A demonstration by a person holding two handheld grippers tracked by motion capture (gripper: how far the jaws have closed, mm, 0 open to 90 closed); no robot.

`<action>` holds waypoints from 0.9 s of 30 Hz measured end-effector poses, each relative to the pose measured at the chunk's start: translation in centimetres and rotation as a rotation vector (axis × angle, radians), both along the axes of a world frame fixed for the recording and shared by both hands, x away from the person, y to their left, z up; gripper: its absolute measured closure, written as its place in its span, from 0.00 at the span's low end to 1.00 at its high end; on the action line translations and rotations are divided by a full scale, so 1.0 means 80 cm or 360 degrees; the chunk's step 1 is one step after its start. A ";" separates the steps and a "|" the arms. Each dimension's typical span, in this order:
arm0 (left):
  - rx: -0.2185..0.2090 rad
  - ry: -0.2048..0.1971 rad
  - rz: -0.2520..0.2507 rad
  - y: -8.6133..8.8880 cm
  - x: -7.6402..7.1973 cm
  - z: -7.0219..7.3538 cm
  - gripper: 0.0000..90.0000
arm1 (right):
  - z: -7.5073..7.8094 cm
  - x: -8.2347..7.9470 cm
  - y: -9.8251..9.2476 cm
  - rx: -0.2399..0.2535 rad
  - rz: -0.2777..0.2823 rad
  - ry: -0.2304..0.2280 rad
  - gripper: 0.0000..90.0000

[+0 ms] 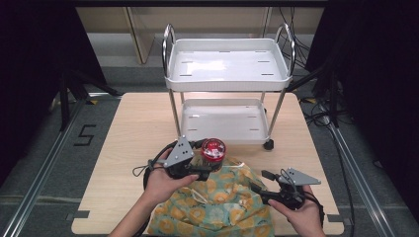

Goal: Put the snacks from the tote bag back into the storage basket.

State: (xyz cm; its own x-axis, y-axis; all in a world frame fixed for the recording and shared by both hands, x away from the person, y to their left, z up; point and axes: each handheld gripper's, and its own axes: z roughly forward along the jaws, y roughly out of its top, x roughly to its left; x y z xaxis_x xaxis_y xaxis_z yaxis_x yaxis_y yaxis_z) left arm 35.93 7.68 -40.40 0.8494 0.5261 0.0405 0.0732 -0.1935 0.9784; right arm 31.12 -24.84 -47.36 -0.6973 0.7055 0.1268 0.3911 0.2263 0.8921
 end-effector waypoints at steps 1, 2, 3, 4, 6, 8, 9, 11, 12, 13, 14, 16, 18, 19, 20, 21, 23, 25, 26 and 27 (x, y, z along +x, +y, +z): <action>-0.0005 0.0004 0.0002 0.000 0.001 0.000 0.28 | 0.000 0.000 0.000 0.0007 0.0008 0.0005 0.40; -0.0002 0.0003 0.0006 0.000 0.002 0.001 0.28 | 0.000 0.000 0.000 0.0007 0.0007 0.0004 0.40; 0.0003 0.0000 0.0009 0.001 0.003 0.001 0.28 | 0.000 0.000 0.000 -0.0008 -0.0005 0.0002 0.40; 0.0006 -0.0004 0.0009 0.001 0.004 0.001 0.28 | 0.000 0.000 0.000 0.0002 -0.0003 0.0000 0.40; -0.0006 0.0002 0.0016 0.002 0.006 0.002 0.28 | 0.000 0.000 0.000 0.0004 -0.0003 -0.0002 0.40; -0.0014 0.0002 0.0029 0.004 0.009 0.003 0.28 | 0.000 0.000 0.000 0.0004 -0.0005 0.0001 0.40; -0.0014 0.0002 0.0029 0.004 0.009 0.003 0.28 | 0.000 0.000 0.000 0.0004 -0.0005 0.0001 0.40; -0.0005 -0.0006 0.0036 0.005 0.012 0.004 0.28 | 0.000 -0.002 0.002 0.0026 -0.0020 0.0037 0.40; -0.0004 -0.0005 0.0038 0.005 0.013 0.005 0.28 | -0.001 0.000 0.000 0.0001 -0.0002 -0.0002 0.40; -0.0010 -0.0004 0.0042 0.005 0.014 0.005 0.28 | -0.001 0.000 0.001 0.0012 0.0010 0.0003 0.40; -0.0006 -0.0005 0.0044 0.006 0.015 0.006 0.28 | -0.001 0.000 0.001 0.0012 0.0010 0.0003 0.40; -0.0011 -0.0007 0.0049 0.006 0.018 0.006 0.28 | -0.001 0.000 0.001 0.0010 0.0007 0.0000 0.40; -0.0011 -0.0009 0.0055 0.007 0.020 0.007 0.28 | 0.000 0.000 0.000 0.0013 0.0006 0.0002 0.40; -0.0007 -0.0012 0.0057 0.007 0.021 0.007 0.28 | 0.000 -0.001 0.000 0.0000 -0.0001 0.0005 0.40; -0.0008 -0.0012 0.0061 0.007 0.022 0.007 0.28 | 0.000 -0.001 0.000 0.0000 -0.0001 0.0005 0.40; -0.0004 -0.0014 0.0059 0.007 0.023 0.007 0.28 | 0.000 -0.001 0.000 0.0004 -0.0001 -0.0004 0.40; -0.0001 -0.0012 0.0055 0.006 0.024 0.007 0.28 | 0.001 -0.001 0.001 -0.0001 -0.0006 0.0009 0.40; -0.0005 -0.0008 0.0050 0.006 0.026 0.006 0.28 | 0.001 0.000 -0.001 -0.0018 -0.0005 -0.0028 0.40; -0.0007 -0.0003 0.0046 0.006 0.027 0.006 0.28 | 0.001 -0.001 0.000 -0.0001 -0.0002 0.0004 0.40; -0.0012 -0.0002 0.0045 0.006 0.028 0.005 0.28 | 0.001 -0.001 0.000 -0.0007 -0.0008 -0.0007 0.40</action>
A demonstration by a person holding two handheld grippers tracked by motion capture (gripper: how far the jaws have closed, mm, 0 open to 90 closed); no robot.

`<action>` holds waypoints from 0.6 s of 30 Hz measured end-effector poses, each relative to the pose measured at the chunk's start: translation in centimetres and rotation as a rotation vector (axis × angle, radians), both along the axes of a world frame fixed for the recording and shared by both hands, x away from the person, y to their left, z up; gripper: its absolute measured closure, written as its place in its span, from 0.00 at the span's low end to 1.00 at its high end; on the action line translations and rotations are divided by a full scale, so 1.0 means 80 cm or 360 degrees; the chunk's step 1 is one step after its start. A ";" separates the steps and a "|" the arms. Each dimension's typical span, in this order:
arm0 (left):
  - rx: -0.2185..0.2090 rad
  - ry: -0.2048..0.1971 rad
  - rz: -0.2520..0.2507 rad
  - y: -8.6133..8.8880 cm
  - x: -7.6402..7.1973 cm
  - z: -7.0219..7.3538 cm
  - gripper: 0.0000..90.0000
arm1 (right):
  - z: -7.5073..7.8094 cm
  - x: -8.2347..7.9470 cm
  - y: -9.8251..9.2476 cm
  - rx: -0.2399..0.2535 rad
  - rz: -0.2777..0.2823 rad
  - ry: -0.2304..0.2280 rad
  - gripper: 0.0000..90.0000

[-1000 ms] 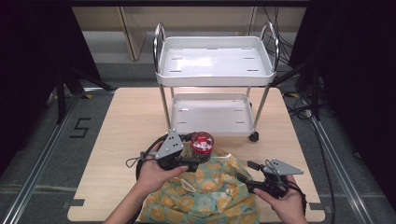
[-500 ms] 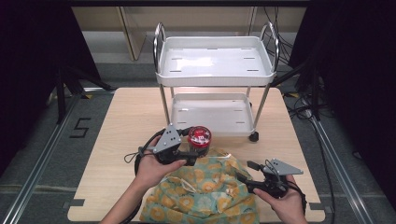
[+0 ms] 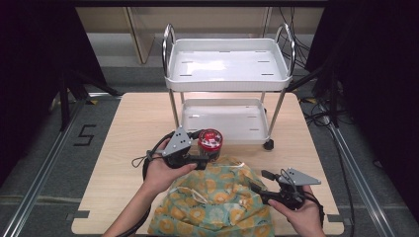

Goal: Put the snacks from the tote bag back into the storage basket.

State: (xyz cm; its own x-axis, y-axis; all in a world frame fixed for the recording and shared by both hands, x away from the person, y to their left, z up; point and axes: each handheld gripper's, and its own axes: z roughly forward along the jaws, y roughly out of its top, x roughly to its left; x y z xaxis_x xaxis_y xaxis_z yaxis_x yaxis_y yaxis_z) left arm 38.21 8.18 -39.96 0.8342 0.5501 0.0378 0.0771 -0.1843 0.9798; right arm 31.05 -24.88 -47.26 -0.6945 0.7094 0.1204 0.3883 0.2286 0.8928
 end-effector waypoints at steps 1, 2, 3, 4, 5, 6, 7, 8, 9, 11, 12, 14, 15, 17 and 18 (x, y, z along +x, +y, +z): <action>0.0002 -0.0001 0.0004 0.000 0.001 0.000 0.28 | 0.000 0.000 0.000 0.0012 -0.0003 0.0006 0.40; 0.0005 -0.0005 0.0006 0.000 0.002 0.000 0.28 | 0.000 -0.001 0.000 0.0013 -0.0017 0.0035 0.40; 0.0005 -0.0006 0.0006 0.000 0.002 0.000 0.28 | 0.000 0.000 0.000 -0.0001 -0.0007 -0.0001 0.40; 0.0006 -0.0009 0.0005 0.001 0.003 0.000 0.28 | 0.000 0.000 0.000 0.0002 -0.0004 0.0003 0.40; 0.0012 -0.0014 0.0013 0.001 0.005 0.001 0.28 | 0.000 0.001 0.001 0.0011 0.0004 0.0014 0.40; 0.0012 -0.0014 0.0013 0.001 0.005 0.001 0.28 | -0.001 0.001 0.001 0.0009 0.0005 0.0006 0.40; 0.0013 -0.0015 0.0016 0.001 0.006 0.001 0.28 | -0.001 0.001 0.001 0.0009 0.0005 0.0006 0.40; 0.0006 -0.0009 0.0021 0.001 0.007 0.001 0.28 | -0.001 0.001 0.001 0.0012 0.0011 0.0000 0.40; 0.0003 -0.0004 0.0021 0.001 0.008 0.000 0.28 | -0.002 0.000 0.001 0.0006 0.0002 0.0018 0.40; 0.0000 -0.0003 0.0025 0.001 0.009 0.000 0.28 | -0.002 0.001 0.001 0.0007 0.0000 0.0010 0.40; -0.0004 -0.0003 0.0029 0.000 0.010 0.000 0.28 | -0.001 0.001 0.001 0.0015 0.0016 0.0011 0.40; -0.0005 -0.0002 0.0029 0.000 0.011 0.001 0.28 | -0.001 0.001 0.001 0.0012 0.0017 0.0017 0.40; -0.0006 -0.0003 0.0029 0.000 0.011 0.001 0.28 | 0.000 0.001 0.000 0.0001 0.0019 0.0028 0.40; -0.0007 -0.0007 0.0033 0.001 0.013 0.002 0.28 | -0.001 0.000 0.001 -0.0004 0.0013 0.0020 0.40; -0.0007 -0.0007 0.0033 0.001 0.013 0.002 0.28 | -0.001 0.000 0.001 -0.0004 0.0013 0.0020 0.40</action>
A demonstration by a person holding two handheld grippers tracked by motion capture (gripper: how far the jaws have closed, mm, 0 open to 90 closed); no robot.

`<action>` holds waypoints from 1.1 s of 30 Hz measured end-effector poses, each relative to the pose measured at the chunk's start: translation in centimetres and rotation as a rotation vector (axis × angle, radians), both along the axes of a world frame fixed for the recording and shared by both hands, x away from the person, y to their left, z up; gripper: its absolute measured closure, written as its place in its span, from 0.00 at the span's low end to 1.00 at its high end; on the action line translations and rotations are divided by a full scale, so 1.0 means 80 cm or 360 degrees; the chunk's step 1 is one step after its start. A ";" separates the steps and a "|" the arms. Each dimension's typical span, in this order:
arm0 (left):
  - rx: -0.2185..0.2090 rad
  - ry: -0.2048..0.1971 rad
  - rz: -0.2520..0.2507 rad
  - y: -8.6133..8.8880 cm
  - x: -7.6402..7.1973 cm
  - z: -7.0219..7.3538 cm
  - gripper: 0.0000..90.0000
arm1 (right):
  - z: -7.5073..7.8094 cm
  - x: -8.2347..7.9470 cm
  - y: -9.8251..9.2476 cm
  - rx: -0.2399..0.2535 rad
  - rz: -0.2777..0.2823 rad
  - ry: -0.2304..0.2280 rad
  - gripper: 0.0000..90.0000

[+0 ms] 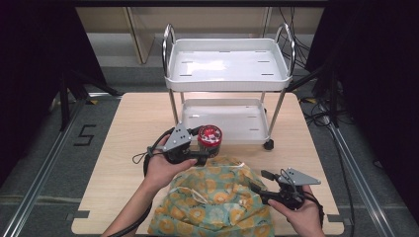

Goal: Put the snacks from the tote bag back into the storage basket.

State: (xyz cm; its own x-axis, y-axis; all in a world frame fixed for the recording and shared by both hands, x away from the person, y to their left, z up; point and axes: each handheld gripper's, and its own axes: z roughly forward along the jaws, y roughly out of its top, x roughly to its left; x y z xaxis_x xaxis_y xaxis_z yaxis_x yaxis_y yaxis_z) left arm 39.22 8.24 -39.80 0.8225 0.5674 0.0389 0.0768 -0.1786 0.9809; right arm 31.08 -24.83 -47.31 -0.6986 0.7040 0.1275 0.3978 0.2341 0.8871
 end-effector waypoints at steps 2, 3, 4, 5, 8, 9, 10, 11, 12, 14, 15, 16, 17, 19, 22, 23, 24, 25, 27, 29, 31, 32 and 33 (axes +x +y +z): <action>0.0007 -0.0004 0.0006 0.000 0.001 0.000 0.28 | 0.000 0.001 0.000 -0.0016 0.0009 -0.0014 0.40; 0.0009 -0.0002 0.0007 0.000 0.002 0.000 0.28 | 0.000 0.001 -0.001 -0.0019 0.0009 -0.0019 0.40; 0.0004 0.0004 0.0012 0.000 0.003 0.000 0.28 | 0.000 0.001 -0.001 -0.0018 0.0010 -0.0020 0.40; 0.0007 0.0005 0.0015 0.000 0.004 0.000 0.28 | 0.000 0.000 0.000 0.0000 0.0000 -0.0008 0.40; 0.0007 0.0012 0.0023 0.000 0.007 0.001 0.28 | 0.001 0.001 -0.001 -0.0020 0.0005 -0.0024 0.40; 0.0007 0.0012 0.0023 0.000 0.007 0.001 0.28 | 0.001 0.001 -0.001 -0.0020 0.0005 -0.0024 0.40; 0.0005 0.0009 0.0025 -0.001 0.007 0.001 0.28 | 0.001 -0.001 0.000 0.0007 0.0005 0.0009 0.40; 0.0003 0.0009 0.0025 -0.001 0.008 0.001 0.28 | 0.001 -0.001 0.000 0.0007 0.0005 0.0009 0.40; 0.0007 0.0002 0.0027 -0.001 0.009 0.001 0.28 | 0.001 0.000 -0.001 -0.0007 0.0003 -0.0007 0.40; 0.0010 -0.0011 0.0033 -0.001 0.009 0.001 0.28 | 0.001 0.000 -0.001 -0.0008 0.0002 -0.0005 0.40; 0.0010 -0.0018 0.0037 0.000 0.009 0.001 0.28 | 0.001 0.000 -0.001 -0.0010 0.0002 -0.0007 0.40; 0.0008 -0.0022 0.0038 0.000 0.010 0.001 0.28 | 0.001 0.000 -0.001 -0.0009 -0.0003 -0.0010 0.40; 0.0006 -0.0018 0.0044 0.001 0.011 0.001 0.28 | 0.001 0.000 -0.001 -0.0010 -0.0002 -0.0013 0.40; 0.0009 -0.0018 0.0051 0.001 0.012 0.000 0.28 | -0.001 0.001 0.001 0.0014 -0.0004 -0.0036 0.40; 0.0016 -0.0023 0.0063 0.003 0.015 0.000 0.28 | -0.001 0.000 0.002 -0.0011 -0.0003 -0.0051 0.40; 0.0012 -0.0024 0.0066 0.004 0.016 0.000 0.28 | -0.001 0.000 0.003 0.0021 0.0005 -0.0020 0.40; 0.0012 -0.0027 0.0068 0.005 0.017 0.000 0.28 | -0.001 0.000 0.003 0.0024 0.0005 -0.0019 0.40; 0.0022 -0.0029 0.0071 0.005 0.017 0.000 0.28 | 0.000 -0.002 0.004 0.0020 -0.0019 0.0018 0.40; 0.0028 -0.0029 0.0072 0.006 0.019 0.000 0.28 | 0.001 -0.004 0.005 0.0039 -0.0028 0.0055 0.40; 0.0030 -0.0036 0.0073 0.006 0.021 0.001 0.28 | -0.001 -0.002 0.006 0.0059 -0.0009 0.0022 0.40; 0.0034 -0.0040 0.0071 0.004 0.024 0.003 0.28 | 0.000 -0.002 0.005 0.0042 -0.0010 0.0035 0.40; 0.0036 -0.0045 0.0071 0.003 0.025 0.003 0.28 | -0.002 -0.002 0.006 0.0041 -0.0008 0.0019 0.40; 0.0036 -0.0045 0.0071 0.003 0.025 0.003 0.28 | -0.002 -0.002 0.006 0.0041 -0.0008 0.0019 0.40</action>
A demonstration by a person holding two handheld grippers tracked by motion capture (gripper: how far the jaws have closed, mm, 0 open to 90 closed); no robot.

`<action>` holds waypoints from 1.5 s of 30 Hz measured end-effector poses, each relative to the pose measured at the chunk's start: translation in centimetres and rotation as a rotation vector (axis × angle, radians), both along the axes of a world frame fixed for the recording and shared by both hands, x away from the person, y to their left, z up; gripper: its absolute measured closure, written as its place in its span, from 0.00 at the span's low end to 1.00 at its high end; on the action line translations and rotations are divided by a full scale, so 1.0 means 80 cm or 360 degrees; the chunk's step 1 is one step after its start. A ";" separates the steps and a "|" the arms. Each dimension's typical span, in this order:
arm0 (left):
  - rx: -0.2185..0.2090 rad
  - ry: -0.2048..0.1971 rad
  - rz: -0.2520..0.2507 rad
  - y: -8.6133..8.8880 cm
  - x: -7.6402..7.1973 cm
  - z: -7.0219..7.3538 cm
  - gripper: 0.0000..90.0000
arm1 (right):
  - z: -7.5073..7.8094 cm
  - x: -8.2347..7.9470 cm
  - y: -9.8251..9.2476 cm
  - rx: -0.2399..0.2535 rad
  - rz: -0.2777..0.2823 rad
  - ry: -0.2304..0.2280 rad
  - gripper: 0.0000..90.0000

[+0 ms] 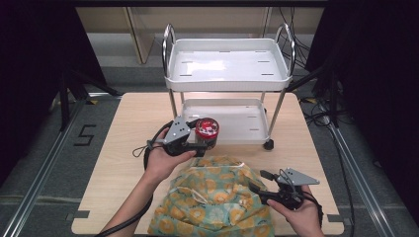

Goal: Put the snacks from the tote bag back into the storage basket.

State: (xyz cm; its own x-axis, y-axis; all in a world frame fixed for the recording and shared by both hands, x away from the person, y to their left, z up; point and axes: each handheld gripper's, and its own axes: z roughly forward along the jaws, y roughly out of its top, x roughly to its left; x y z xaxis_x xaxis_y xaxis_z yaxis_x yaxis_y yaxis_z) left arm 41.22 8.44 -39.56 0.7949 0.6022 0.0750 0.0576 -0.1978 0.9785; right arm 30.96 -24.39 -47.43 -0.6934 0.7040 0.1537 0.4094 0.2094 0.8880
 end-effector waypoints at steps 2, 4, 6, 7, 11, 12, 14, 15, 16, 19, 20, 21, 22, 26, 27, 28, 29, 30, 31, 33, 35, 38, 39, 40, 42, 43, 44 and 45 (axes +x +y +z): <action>-0.0008 -0.0003 0.0000 -0.002 0.001 0.001 0.28 | 0.001 -0.001 -0.001 -0.0021 -0.0002 -0.0007 0.40; -0.0011 -0.0006 0.0000 -0.003 0.001 0.002 0.28 | 0.002 0.000 -0.002 -0.0032 -0.0003 -0.0049 0.40; -0.0006 -0.0004 -0.0002 -0.004 0.003 0.001 0.28 | 0.003 -0.002 -0.002 -0.0019 -0.0004 0.0003 0.40; -0.0006 -0.0004 -0.0002 -0.004 0.003 0.001 0.28 | 0.002 0.001 -0.003 -0.0038 0.0002 -0.0064 0.40; 0.0001 0.0002 0.0005 -0.004 0.005 0.000 0.28 | 0.002 -0.001 -0.001 -0.0018 -0.0009 -0.0021 0.40; 0.0006 -0.0004 0.0009 -0.004 0.005 -0.001 0.28 | 0.002 -0.002 -0.001 -0.0017 -0.0014 -0.0012 0.40; 0.0002 -0.0002 0.0012 -0.003 0.006 -0.001 0.28 | 0.003 -0.003 -0.001 -0.0009 -0.0009 -0.0008 0.40; 0.0001 -0.0002 0.0014 -0.003 0.007 -0.002 0.28 | 0.003 -0.003 -0.001 -0.0009 -0.0009 -0.0008 0.40; 0.0008 -0.0006 0.0014 -0.003 0.007 -0.002 0.28 | 0.002 -0.001 -0.002 -0.0027 0.0007 -0.0039 0.40; 0.0014 -0.0008 0.0014 -0.004 0.009 -0.003 0.28 | 0.003 0.000 -0.004 -0.0042 0.0008 -0.0068 0.40; 0.0015 -0.0009 0.0013 -0.004 0.010 -0.004 0.28 | 0.003 -0.002 -0.002 -0.0017 -0.0001 -0.0017 0.40; 0.0013 -0.0007 0.0013 -0.005 0.010 -0.004 0.28 | 0.003 -0.002 -0.002 -0.0021 -0.0003 -0.0021 0.40; 0.0012 -0.0003 0.0013 -0.005 0.011 -0.005 0.28 | 0.002 0.001 -0.003 -0.0041 0.0008 -0.0067 0.40; 0.0016 -0.0009 0.0017 -0.003 0.016 -0.008 0.28 | 0.003 0.001 -0.004 -0.0052 0.0015 -0.0071 0.40; 0.0000 0.0009 0.0029 -0.004 0.016 -0.008 0.28 | 0.003 0.001 -0.003 -0.0034 0.0029 -0.0081 0.40; -0.0010 0.0021 0.0036 -0.003 0.017 -0.009 0.28 | 0.003 0.001 -0.003 -0.0034 0.0029 -0.0081 0.40; -0.0009 0.0018 0.0034 -0.003 0.017 -0.009 0.28 | 0.004 0.000 -0.003 -0.0043 0.0028 -0.0074 0.40; -0.0007 0.0011 0.0035 -0.002 0.019 -0.009 0.28 | 0.004 -0.001 -0.003 -0.0037 0.0017 -0.0051 0.40; -0.0012 0.0018 0.0042 -0.002 0.019 -0.009 0.28 | 0.003 -0.003 -0.001 -0.0018 0.0000 -0.0027 0.40; -0.0012 0.0014 0.0048 -0.001 0.021 -0.009 0.28 | 0.003 -0.004 0.000 -0.0012 -0.0007 -0.0002 0.40; -0.0020 0.0019 0.0056 0.000 0.023 -0.010 0.28 | 0.003 -0.003 0.000 -0.0010 -0.0009 0.0000 0.40; -0.0029 0.0022 0.0071 0.001 0.025 -0.012 0.28 | 0.003 -0.004 0.000 0.0000 -0.0011 0.0009 0.40; -0.0034 0.0028 0.0077 0.001 0.026 -0.013 0.28 | 0.003 -0.004 0.000 -0.0001 -0.0003 -0.0002 0.40; -0.0043 0.0032 0.0086 0.001 0.026 -0.015 0.28 | 0.003 -0.002 -0.001 -0.0021 0.0000 -0.0025 0.40; -0.0042 0.0034 0.0093 0.002 0.028 -0.017 0.28 | 0.003 0.000 -0.003 -0.0036 0.0007 -0.0093 0.40; -0.0050 0.0049 0.0099 0.002 0.029 -0.018 0.28 | 0.004 0.000 -0.004 -0.0043 0.0011 -0.0069 0.40; -0.0046 0.0055 0.0102 0.002 0.029 -0.019 0.28 | 0.004 0.000 -0.004 -0.0043 0.0011 -0.0069 0.40; -0.0041 0.0058 0.0101 0.002 0.030 -0.019 0.28 | 0.004 0.000 -0.003 -0.0034 0.0012 -0.0070 0.40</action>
State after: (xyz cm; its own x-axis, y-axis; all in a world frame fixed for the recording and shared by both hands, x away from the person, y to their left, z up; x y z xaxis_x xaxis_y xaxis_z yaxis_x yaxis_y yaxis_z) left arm 43.63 8.58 -41.10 0.7568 0.6529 0.0305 0.1046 -0.1671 0.9804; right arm 30.94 -24.66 -47.13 -0.7043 0.7016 0.1081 0.3686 0.2314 0.9003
